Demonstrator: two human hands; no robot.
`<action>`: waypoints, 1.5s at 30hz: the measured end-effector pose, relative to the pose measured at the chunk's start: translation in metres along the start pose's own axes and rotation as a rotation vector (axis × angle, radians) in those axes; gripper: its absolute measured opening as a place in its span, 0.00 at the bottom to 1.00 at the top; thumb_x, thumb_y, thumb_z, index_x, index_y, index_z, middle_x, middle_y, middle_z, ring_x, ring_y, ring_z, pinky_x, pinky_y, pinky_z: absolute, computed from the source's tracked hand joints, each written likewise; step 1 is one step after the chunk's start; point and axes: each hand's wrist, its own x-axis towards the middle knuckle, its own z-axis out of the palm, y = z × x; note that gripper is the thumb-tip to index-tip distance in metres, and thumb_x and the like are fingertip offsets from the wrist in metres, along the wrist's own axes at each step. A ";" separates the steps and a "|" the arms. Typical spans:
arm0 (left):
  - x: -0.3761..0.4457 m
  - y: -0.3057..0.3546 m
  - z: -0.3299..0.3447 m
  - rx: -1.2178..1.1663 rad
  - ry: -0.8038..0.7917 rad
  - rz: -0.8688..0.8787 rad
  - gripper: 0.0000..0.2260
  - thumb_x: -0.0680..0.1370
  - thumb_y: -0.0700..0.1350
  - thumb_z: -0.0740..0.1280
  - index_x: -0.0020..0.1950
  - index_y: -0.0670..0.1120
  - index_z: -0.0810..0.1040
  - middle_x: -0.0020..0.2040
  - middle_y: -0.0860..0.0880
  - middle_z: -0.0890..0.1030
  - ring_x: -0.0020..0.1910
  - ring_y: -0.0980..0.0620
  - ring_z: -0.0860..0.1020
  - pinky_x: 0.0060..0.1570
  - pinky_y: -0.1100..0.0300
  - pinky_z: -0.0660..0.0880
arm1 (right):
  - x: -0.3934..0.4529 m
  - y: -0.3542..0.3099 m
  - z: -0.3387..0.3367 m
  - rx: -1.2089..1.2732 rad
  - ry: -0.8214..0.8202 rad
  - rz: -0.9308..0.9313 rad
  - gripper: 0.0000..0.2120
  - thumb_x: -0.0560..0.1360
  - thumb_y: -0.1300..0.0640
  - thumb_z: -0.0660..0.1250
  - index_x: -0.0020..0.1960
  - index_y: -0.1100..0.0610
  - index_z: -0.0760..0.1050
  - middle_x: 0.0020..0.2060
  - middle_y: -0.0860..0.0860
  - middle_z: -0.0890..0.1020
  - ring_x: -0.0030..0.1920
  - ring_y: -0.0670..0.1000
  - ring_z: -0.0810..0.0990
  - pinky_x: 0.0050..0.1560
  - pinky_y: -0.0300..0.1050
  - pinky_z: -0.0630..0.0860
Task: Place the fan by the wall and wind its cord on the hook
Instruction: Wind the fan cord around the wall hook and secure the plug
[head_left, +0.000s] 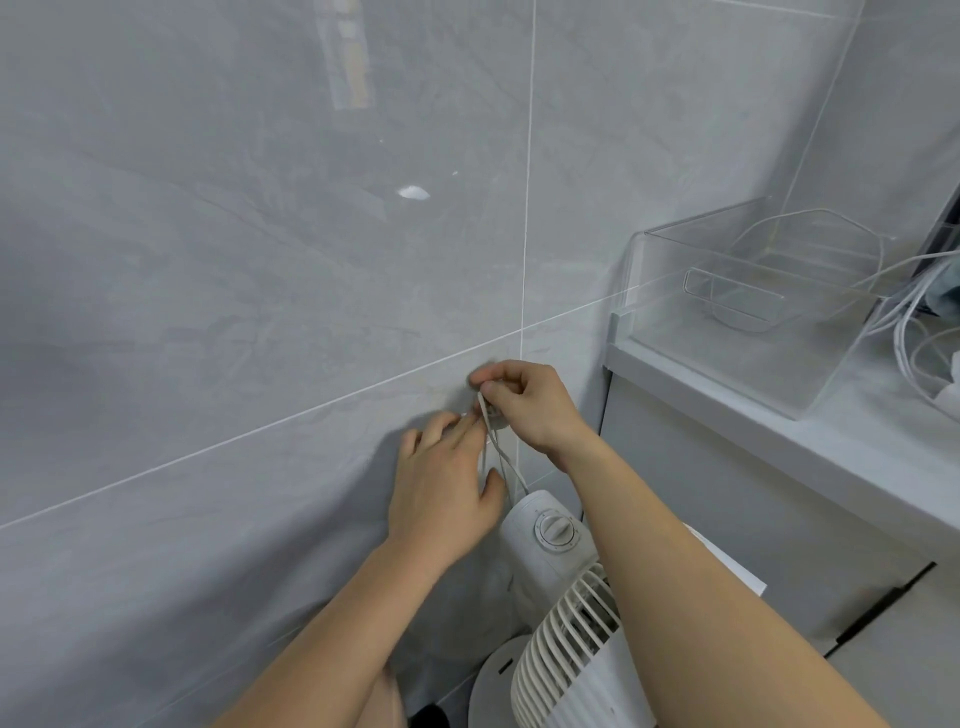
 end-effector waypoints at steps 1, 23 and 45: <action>0.001 0.002 -0.001 -0.091 0.020 -0.047 0.19 0.72 0.52 0.66 0.63 0.51 0.78 0.57 0.55 0.81 0.65 0.51 0.72 0.61 0.50 0.69 | -0.001 -0.001 0.001 0.020 -0.015 0.008 0.10 0.80 0.69 0.63 0.56 0.65 0.83 0.40 0.57 0.85 0.34 0.43 0.84 0.40 0.33 0.79; -0.008 -0.024 -0.023 -0.419 0.061 -0.334 0.10 0.82 0.51 0.63 0.42 0.52 0.77 0.26 0.52 0.73 0.30 0.53 0.75 0.32 0.53 0.68 | -0.001 0.011 -0.010 -0.723 0.035 -0.087 0.10 0.78 0.55 0.64 0.52 0.47 0.83 0.48 0.43 0.84 0.51 0.51 0.81 0.50 0.50 0.79; -0.019 -0.015 -0.019 -0.113 0.171 -0.076 0.09 0.80 0.54 0.62 0.46 0.53 0.80 0.24 0.52 0.74 0.27 0.47 0.76 0.25 0.58 0.66 | -0.006 0.011 -0.005 -0.731 0.061 -0.186 0.13 0.77 0.56 0.62 0.53 0.48 0.85 0.47 0.46 0.86 0.49 0.52 0.81 0.49 0.48 0.78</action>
